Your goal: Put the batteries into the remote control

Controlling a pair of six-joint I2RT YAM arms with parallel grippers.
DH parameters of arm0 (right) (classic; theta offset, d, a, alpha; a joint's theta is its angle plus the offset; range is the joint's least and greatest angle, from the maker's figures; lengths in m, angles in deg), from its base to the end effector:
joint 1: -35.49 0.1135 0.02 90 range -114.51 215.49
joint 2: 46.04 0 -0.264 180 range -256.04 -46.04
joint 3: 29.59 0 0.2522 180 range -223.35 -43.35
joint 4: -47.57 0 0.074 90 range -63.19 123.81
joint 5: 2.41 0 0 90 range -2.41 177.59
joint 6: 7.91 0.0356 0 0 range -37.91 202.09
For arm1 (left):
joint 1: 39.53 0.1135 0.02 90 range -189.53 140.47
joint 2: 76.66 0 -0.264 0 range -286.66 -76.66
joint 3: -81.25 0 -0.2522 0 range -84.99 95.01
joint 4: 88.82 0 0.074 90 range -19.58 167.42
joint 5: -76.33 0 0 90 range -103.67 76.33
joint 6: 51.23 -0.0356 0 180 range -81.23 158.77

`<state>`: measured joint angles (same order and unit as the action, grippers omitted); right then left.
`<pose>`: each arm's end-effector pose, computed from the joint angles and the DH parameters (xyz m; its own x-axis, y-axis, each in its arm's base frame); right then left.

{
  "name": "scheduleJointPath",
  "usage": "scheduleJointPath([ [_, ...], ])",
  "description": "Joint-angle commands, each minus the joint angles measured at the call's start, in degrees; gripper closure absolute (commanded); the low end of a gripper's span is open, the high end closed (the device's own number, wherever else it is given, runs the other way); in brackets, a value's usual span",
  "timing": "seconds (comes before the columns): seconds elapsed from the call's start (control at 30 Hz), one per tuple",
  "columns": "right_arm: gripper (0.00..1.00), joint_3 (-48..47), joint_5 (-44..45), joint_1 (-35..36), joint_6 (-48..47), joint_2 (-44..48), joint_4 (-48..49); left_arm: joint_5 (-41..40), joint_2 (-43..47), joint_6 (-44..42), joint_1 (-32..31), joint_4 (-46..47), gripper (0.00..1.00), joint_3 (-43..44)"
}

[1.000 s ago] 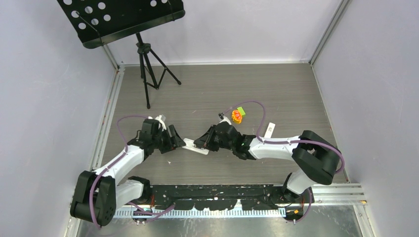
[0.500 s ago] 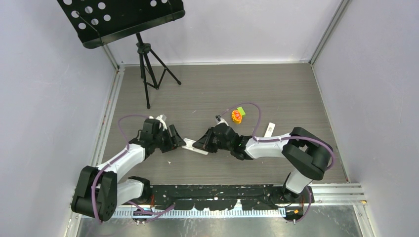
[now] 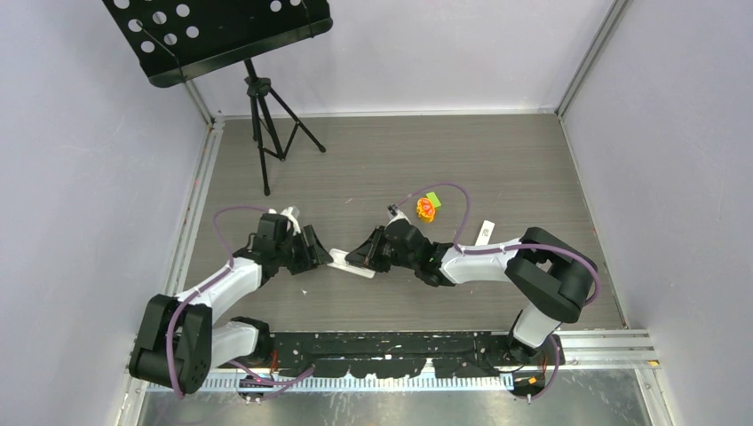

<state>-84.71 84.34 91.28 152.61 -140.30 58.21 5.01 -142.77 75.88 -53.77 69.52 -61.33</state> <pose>0.1847 0.2753 0.1653 -0.8943 0.3588 -0.2676 -0.0318 0.5455 0.8375 0.1940 -0.0610 0.1509 -0.8553 -0.3726 -0.3601 -0.1065 0.8064 -0.5817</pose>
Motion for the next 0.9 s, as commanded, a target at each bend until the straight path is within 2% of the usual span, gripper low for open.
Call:
scheduleJointPath([
  [0.0,1.00,-0.74,0.91,-0.22,-1.18,1.16,2.74,-1.34,-1.11,-0.19,0.00,2.14,0.43,1.39],
  [0.2,1.00,-0.71,-0.23,-0.85,-0.21,-1.77,6.37,-0.99,-2.35,-0.73,0.00,1.78,0.44,2.39],
  [0.87,1.00,-0.42,-4.00,-2.43,0.20,-2.69,5.11,0.77,-5.99,-1.97,0.00,2.05,0.55,4.58],
])
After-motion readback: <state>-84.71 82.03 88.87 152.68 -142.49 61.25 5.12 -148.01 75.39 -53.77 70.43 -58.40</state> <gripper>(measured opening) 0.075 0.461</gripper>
